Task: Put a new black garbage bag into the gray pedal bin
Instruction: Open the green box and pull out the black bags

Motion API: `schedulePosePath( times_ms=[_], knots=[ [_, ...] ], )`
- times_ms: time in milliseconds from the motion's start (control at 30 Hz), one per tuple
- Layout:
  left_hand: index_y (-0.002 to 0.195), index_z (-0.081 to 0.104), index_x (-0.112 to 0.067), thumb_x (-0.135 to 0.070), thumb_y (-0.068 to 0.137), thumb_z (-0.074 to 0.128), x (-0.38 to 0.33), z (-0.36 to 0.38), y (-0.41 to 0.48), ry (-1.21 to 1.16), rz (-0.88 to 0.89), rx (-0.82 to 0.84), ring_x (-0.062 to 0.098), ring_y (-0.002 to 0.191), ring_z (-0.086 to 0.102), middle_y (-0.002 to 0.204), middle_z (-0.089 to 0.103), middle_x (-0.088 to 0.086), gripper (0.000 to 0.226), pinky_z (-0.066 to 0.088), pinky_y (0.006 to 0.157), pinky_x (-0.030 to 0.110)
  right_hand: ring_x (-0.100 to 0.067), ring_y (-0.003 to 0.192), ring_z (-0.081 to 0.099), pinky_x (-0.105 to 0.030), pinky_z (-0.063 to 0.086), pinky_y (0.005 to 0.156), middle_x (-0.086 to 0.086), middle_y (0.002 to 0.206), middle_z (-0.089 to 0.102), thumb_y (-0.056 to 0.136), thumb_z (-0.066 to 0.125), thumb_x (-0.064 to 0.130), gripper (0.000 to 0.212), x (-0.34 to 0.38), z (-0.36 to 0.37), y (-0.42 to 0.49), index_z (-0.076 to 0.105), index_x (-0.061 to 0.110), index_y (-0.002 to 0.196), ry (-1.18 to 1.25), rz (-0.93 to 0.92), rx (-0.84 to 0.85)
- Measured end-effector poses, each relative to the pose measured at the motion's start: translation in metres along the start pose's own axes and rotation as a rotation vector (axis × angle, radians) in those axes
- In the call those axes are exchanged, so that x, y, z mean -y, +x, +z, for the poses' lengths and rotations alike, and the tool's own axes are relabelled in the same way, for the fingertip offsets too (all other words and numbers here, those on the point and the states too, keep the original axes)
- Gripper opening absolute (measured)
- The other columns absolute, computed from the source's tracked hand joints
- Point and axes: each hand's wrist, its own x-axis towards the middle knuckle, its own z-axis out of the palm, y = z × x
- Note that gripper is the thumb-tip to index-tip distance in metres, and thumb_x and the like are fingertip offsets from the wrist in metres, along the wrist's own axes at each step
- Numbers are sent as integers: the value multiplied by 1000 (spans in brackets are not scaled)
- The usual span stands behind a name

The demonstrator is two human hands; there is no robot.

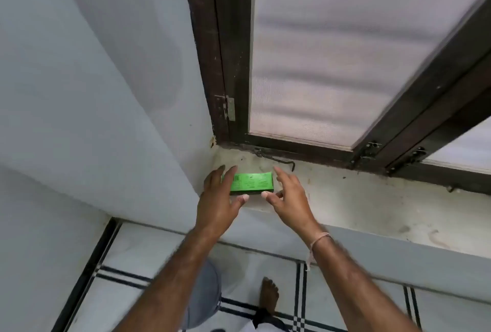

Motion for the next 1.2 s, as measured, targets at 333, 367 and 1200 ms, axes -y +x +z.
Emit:
schedulePosePath(
  times_ms=[333, 367, 1200],
  knots=[
    [132, 63, -24, -33, 83, 78, 6, 20, 24, -132, 8, -26, 24, 115, 51, 123, 55, 0, 52, 52, 86, 39, -7, 96, 64, -22, 56, 77, 7, 120, 62, 85, 84, 31, 44, -15, -19, 25, 63, 29, 124, -39, -60, 80],
    [131, 63, -24, -34, 81, 77, 5, 17, 23, -190, 14, -23, 23, 113, 52, 121, 55, -2, 53, 51, 87, 36, -8, 99, 65, -24, 57, 74, 9, 119, 62, 83, 85, 32, 42, -14, -24, 23, 62, 30, 119, 3, -56, 78],
    [127, 68, -20, -7, 79, 85, -22, -10, 4, -496, 117, 60, -2, 111, 56, 122, 61, -1, 53, 44, 81, 4, -25, 95, 62, -47, 60, 83, -5, 90, 57, 82, 84, 31, 24, 2, -75, -8, 74, 17, 99, 667, 4, 99]
  ],
)
